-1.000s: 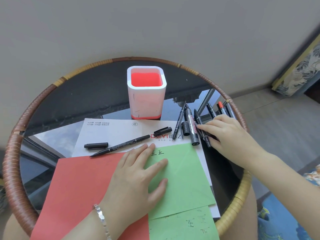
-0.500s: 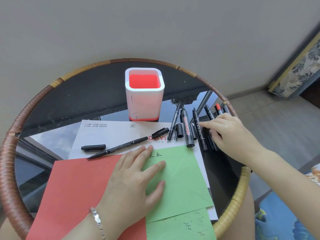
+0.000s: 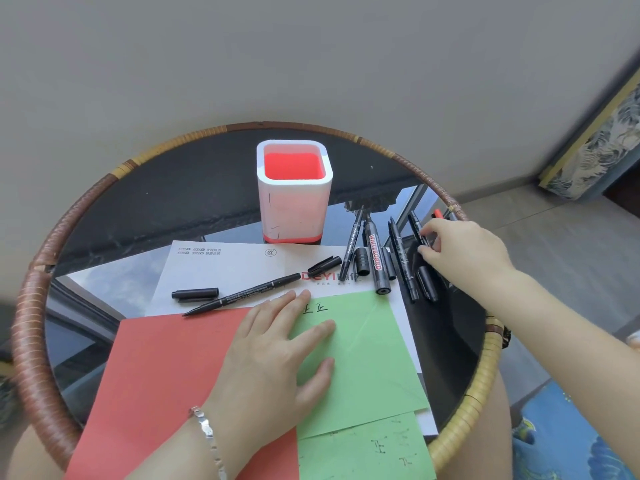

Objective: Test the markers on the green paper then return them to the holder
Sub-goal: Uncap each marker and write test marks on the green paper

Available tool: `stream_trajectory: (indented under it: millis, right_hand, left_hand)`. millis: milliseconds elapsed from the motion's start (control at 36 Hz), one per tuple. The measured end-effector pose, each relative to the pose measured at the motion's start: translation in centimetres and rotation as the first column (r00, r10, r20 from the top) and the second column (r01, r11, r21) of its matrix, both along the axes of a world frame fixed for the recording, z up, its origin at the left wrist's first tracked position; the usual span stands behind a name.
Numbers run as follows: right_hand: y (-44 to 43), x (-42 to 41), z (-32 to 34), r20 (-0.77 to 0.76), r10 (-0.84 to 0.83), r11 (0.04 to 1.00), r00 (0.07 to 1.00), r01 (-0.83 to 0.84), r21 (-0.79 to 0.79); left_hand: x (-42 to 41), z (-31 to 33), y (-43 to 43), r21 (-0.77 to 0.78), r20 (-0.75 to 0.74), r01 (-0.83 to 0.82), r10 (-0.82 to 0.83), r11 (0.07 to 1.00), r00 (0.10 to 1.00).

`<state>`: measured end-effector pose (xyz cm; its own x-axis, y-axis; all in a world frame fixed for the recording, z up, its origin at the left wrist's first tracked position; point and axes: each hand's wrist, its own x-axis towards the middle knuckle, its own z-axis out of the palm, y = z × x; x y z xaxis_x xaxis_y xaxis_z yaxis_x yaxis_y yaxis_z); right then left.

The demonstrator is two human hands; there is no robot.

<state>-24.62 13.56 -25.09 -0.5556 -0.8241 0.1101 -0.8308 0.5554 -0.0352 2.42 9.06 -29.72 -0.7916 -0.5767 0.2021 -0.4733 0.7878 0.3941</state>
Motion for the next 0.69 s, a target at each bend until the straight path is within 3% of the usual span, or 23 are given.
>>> stream_trajectory:
  millis: [56, 111, 222, 361, 444, 556, 639, 694]
  right_hand:
    - [-0.2, 0.0, -0.1, 0.076, -0.046, 0.999, 0.996, 0.048, -0.017]
    - [-0.2, 0.5, 0.5, 0.277, -0.073, 0.991, 0.958, 0.101, -0.087]
    - [1.1, 1.9, 2.1, 0.597, 0.038, 0.941, 0.801, 0.173, -0.292]
    - [2.7, 4.9, 2.7, 0.805, 0.212, 0.829, 0.553, 0.334, -0.448]
    - [3.5, 7.2, 2.3, 0.861, 0.300, 0.776, 0.410, 0.420, -0.470]
    - [3.5, 9.6, 1.0, 0.839, 0.380, 0.747, 0.389, 0.406, -0.526]
    - [2.8, 10.7, 0.1, 0.868, 0.398, 0.775, 0.297, 0.397, -0.491]
    - [2.3, 11.2, -0.2, 0.870, 0.387, 0.791, 0.305, 0.376, -0.483]
  left_hand:
    - [0.0, 0.0, 0.0, 0.003, 0.001, 0.001, -0.001, 1.000, 1.000]
    - [0.0, -0.1, 0.0, 0.005, 0.001, 0.000, 0.000, 1.000, 1.000]
    - [0.0, -0.1, -0.1, 0.005, -0.010, 0.001, -0.001, 1.000, 1.000]
    - [-0.1, 0.0, 0.0, -0.011, -0.008, -0.005, 0.005, 1.000, 1.000]
    - [-0.1, 0.0, 0.0, -0.009, -0.006, -0.006, 0.005, 1.000, 1.000]
    - [-0.2, 0.0, 0.0, -0.014, -0.004, -0.004, 0.004, 1.000, 1.000]
    - [-0.2, -0.1, 0.0, -0.017, -0.008, -0.004, 0.004, 1.000, 1.000]
    - [-0.2, -0.1, 0.0, -0.018, -0.012, -0.004, 0.004, 1.000, 1.000]
